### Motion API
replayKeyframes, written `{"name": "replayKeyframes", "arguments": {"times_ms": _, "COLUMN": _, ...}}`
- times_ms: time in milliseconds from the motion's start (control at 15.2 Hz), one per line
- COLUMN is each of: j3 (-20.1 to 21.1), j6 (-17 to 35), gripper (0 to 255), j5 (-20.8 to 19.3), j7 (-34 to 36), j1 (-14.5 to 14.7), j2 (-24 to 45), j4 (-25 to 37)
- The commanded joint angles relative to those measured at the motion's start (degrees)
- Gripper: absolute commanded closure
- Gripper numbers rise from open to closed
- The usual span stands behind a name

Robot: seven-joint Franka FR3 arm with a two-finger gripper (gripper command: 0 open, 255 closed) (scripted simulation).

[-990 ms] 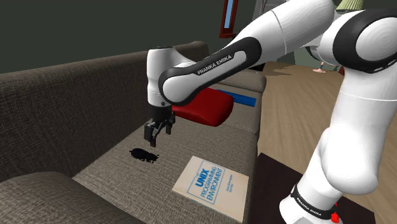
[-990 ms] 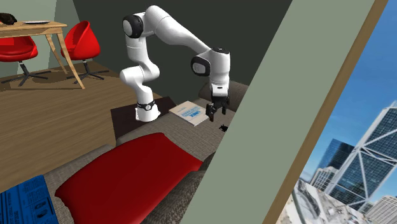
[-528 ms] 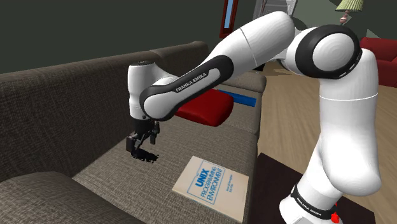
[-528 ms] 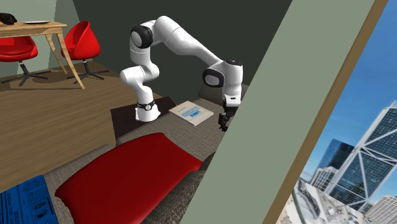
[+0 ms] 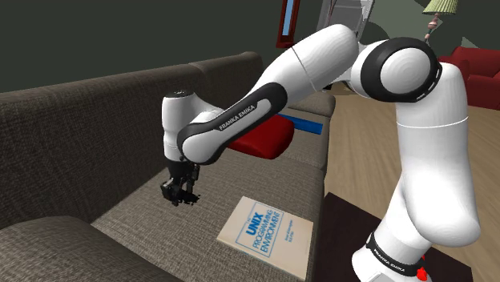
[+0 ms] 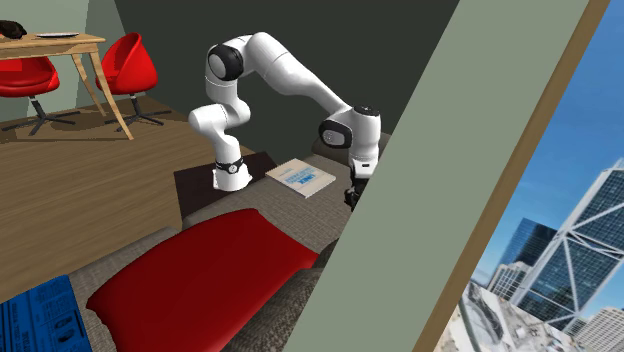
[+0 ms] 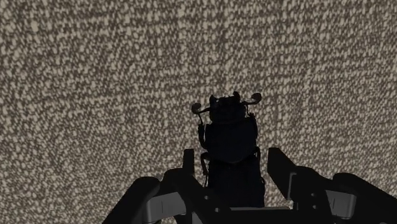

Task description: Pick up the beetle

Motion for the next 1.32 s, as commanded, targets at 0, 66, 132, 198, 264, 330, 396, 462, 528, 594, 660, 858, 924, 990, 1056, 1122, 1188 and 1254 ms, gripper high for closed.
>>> {"name": "replayKeyframes", "arguments": {"times_ms": 0, "j3": 0.0, "j6": 0.2, "gripper": 255, "j5": 0.0, "j7": 0.1, "j1": 0.0, "j2": 0.1, "j4": -0.1}}
{"name": "replayKeyframes", "arguments": {"times_ms": 66, "j3": 0.0, "j6": 0.2, "gripper": 255, "j5": 0.0, "j7": 0.1, "j1": 0.1, "j2": 0.2, "j4": -0.1}}
{"name": "replayKeyframes", "arguments": {"times_ms": 132, "j3": 0.0, "j6": 0.1, "gripper": 255, "j5": 0.0, "j7": 0.0, "j1": 0.0, "j2": 0.2, "j4": 0.0}}
{"name": "replayKeyframes", "arguments": {"times_ms": 198, "j3": 0.0, "j6": 0.1, "gripper": 255, "j5": 0.0, "j7": 0.0, "j1": 0.0, "j2": 0.1, "j4": 0.0}}
{"name": "replayKeyframes", "arguments": {"times_ms": 264, "j3": 0.0, "j6": 0.1, "gripper": 255, "j5": 0.0, "j7": 0.0, "j1": 0.0, "j2": 0.2, "j4": 0.1}}
{"name": "replayKeyframes", "arguments": {"times_ms": 330, "j3": 0.0, "j6": -0.1, "gripper": 255, "j5": -0.1, "j7": 0.1, "j1": 0.1, "j2": 0.2, "j4": 0.3}}
{"name": "replayKeyframes", "arguments": {"times_ms": 396, "j3": 0.0, "j6": -0.1, "gripper": 255, "j5": -0.1, "j7": 0.1, "j1": 0.1, "j2": 0.3, "j4": 0.4}}
{"name": "replayKeyframes", "arguments": {"times_ms": 462, "j3": 0.0, "j6": 0.0, "gripper": 255, "j5": -0.1, "j7": 0.1, "j1": 0.1, "j2": 0.3, "j4": 0.3}}
{"name": "replayKeyframes", "arguments": {"times_ms": 528, "j3": 0.0, "j6": 0.1, "gripper": 255, "j5": 0.0, "j7": 0.0, "j1": 0.1, "j2": 0.2, "j4": 0.1}}
{"name": "replayKeyframes", "arguments": {"times_ms": 594, "j3": 0.1, "j6": -0.5, "gripper": 255, "j5": 0.1, "j7": -0.1, "j1": 0.0, "j2": -0.3, "j4": 0.3}}
{"name": "replayKeyframes", "arguments": {"times_ms": 660, "j3": 0.2, "j6": -1.1, "gripper": 255, "j5": 0.3, "j7": -0.2, "j1": -0.1, "j2": -0.7, "j4": 0.4}}
{"name": "replayKeyframes", "arguments": {"times_ms": 858, "j3": 0.5, "j6": -3.0, "gripper": 255, "j5": 0.8, "j7": -0.4, "j1": -0.3, "j2": -2.0, "j4": 1.1}}
{"name": "replayKeyframes", "arguments": {"times_ms": 924, "j3": 0.6, "j6": -3.6, "gripper": 255, "j5": 1.0, "j7": -0.5, "j1": -0.4, "j2": -2.4, "j4": 1.3}}
{"name": "replayKeyframes", "arguments": {"times_ms": 990, "j3": 0.7, "j6": -4.2, "gripper": 255, "j5": 1.2, "j7": -0.6, "j1": -0.4, "j2": -2.8, "j4": 1.5}}
{"name": "replayKeyframes", "arguments": {"times_ms": 1056, "j3": 0.7, "j6": -4.8, "gripper": 255, "j5": 1.3, "j7": -0.7, "j1": -0.5, "j2": -3.2, "j4": 1.8}}
{"name": "replayKeyframes", "arguments": {"times_ms": 1122, "j3": 0.8, "j6": -5.5, "gripper": 255, "j5": 1.5, "j7": -0.8, "j1": -0.5, "j2": -3.5, "j4": 2.1}}
{"name": "replayKeyframes", "arguments": {"times_ms": 1188, "j3": 0.9, "j6": -6.1, "gripper": 255, "j5": 1.7, "j7": -0.9, "j1": -0.6, "j2": -3.9, "j4": 2.3}}
{"name": "replayKeyframes", "arguments": {"times_ms": 1254, "j3": 1.0, "j6": -6.7, "gripper": 255, "j5": 1.8, "j7": -1.0, "j1": -0.6, "j2": -4.3, "j4": 2.6}}
